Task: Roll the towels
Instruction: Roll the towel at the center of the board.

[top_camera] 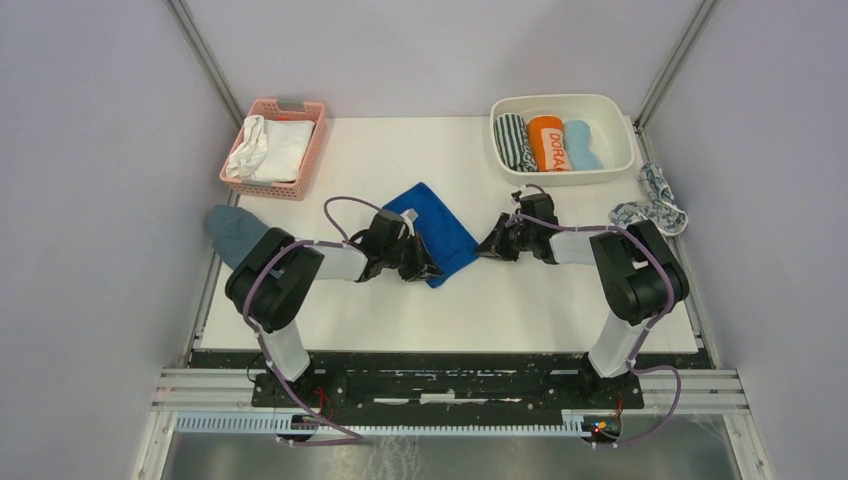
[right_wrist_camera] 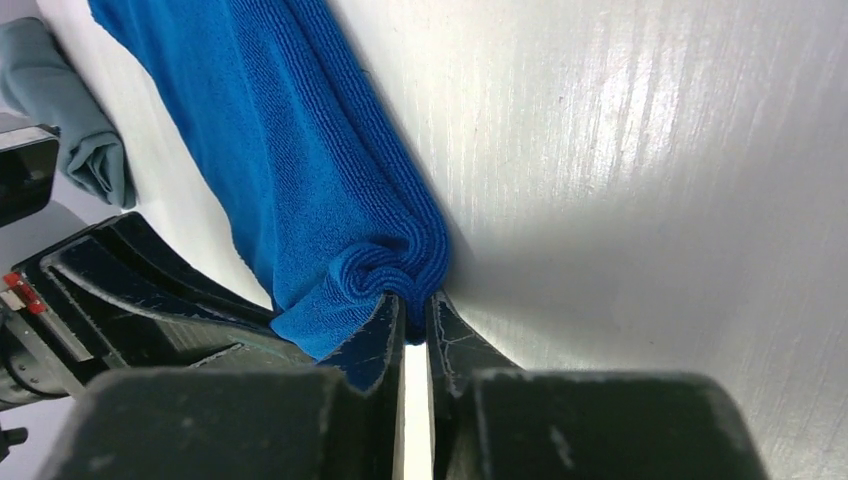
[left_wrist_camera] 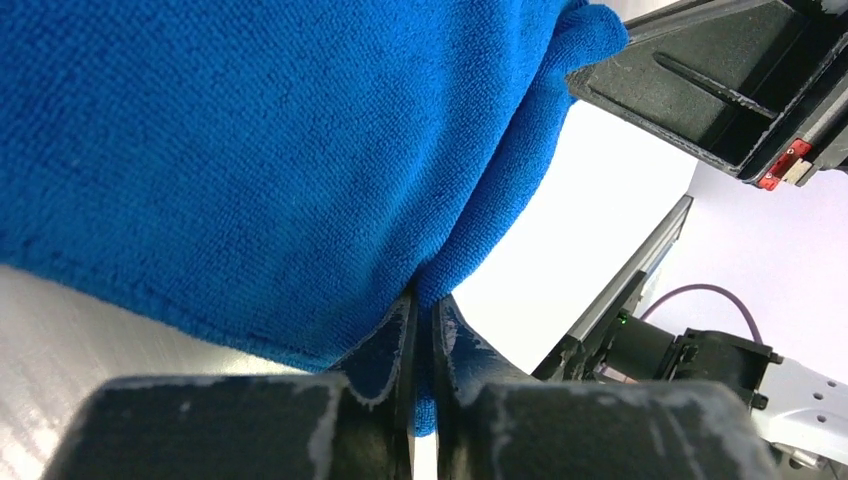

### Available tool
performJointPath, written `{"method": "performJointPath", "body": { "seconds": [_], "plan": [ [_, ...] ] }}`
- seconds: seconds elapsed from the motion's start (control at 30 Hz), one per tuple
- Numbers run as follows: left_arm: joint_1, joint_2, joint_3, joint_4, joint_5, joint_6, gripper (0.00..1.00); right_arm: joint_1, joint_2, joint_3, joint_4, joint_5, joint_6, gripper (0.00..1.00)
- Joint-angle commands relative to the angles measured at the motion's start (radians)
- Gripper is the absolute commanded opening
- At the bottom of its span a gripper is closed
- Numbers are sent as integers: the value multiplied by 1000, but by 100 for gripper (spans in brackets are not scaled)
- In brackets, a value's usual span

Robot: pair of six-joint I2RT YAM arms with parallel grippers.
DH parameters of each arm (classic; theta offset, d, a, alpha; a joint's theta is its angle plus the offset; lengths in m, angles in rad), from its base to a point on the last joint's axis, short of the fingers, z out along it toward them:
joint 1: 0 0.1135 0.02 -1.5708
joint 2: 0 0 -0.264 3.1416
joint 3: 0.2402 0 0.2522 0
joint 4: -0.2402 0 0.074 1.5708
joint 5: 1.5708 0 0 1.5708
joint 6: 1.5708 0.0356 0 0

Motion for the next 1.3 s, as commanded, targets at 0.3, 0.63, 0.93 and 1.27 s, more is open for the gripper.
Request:
{"method": "performJointPath", "body": {
  "seconds": [0.3, 0.63, 0.93, 1.27],
  "plan": [
    [-137, -289, 83, -412, -562, 329, 47, 5, 8, 77, -229, 149, -14, 4],
    [-620, -227, 159, -349, -1167, 759, 63, 4, 9, 127, -302, 123, 5, 3],
    [-726, 41, 269, -308, -1285, 998, 61, 4, 35, 154, -340, 94, 15, 3],
    [-718, 184, 339, -358, -1371, 1064, 61, 1, 49, 161, -337, 52, 16, 4]
  ]
}}
